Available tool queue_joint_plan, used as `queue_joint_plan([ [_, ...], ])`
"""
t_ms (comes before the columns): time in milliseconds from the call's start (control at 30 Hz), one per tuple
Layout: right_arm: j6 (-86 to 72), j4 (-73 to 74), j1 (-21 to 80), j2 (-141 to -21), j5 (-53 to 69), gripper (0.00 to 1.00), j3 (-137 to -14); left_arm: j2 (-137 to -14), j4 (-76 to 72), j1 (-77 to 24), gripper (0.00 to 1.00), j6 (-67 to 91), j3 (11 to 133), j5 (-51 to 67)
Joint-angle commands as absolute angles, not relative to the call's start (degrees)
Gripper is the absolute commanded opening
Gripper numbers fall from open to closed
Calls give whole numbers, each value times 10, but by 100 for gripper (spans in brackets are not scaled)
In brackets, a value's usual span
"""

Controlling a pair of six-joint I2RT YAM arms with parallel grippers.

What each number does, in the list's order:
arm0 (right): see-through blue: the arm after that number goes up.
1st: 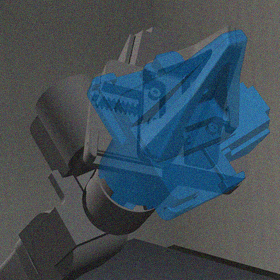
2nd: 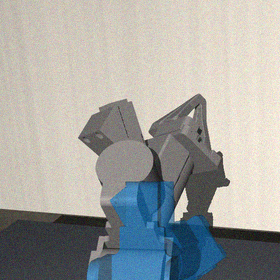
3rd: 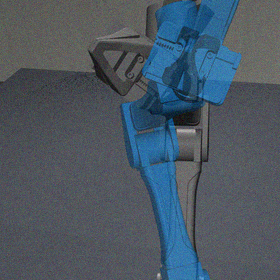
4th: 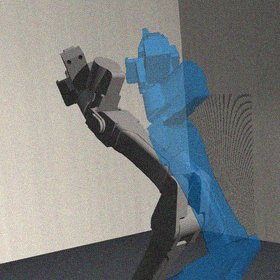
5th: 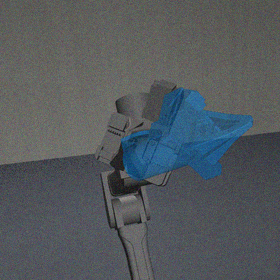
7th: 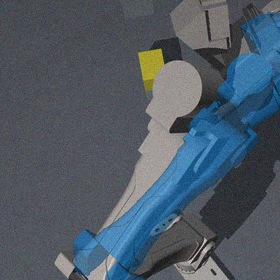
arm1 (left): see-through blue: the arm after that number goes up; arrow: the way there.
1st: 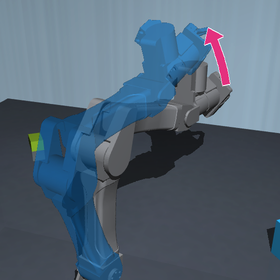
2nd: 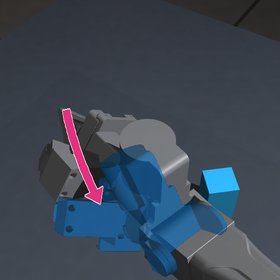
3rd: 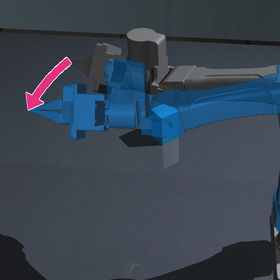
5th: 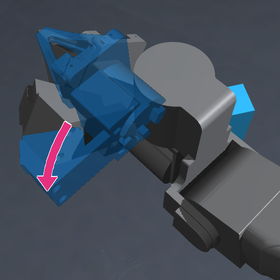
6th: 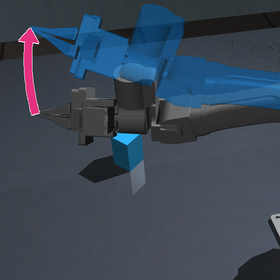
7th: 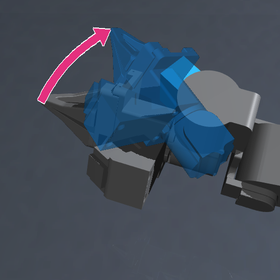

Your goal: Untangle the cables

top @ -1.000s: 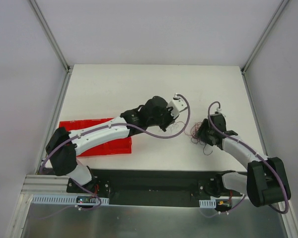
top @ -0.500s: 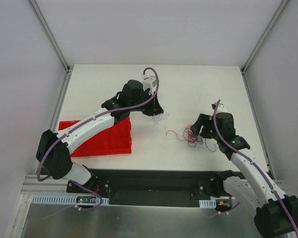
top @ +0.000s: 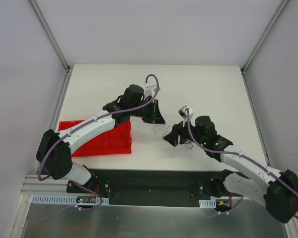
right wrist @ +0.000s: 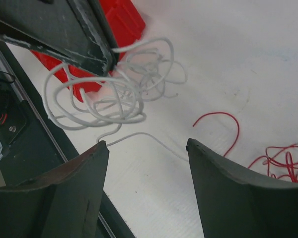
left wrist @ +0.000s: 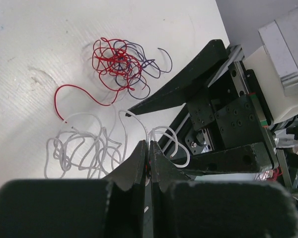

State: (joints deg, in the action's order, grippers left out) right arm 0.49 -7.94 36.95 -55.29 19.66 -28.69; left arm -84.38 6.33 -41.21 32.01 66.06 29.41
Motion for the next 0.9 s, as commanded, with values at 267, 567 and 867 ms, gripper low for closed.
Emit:
queue_joint_plan([
  [267, -40, -207, 418, -529, 185, 66, -266, -804, 46, -413, 0, 337, 648, 310],
  [567, -64, -193, 448, -589, 114, 38, -294, -799, 45, -414, 0, 338, 651, 316],
  [867, -54, -9, 451, -454, -121, 1, -262, -796, 60, -410, 1, 307, 617, 276],
])
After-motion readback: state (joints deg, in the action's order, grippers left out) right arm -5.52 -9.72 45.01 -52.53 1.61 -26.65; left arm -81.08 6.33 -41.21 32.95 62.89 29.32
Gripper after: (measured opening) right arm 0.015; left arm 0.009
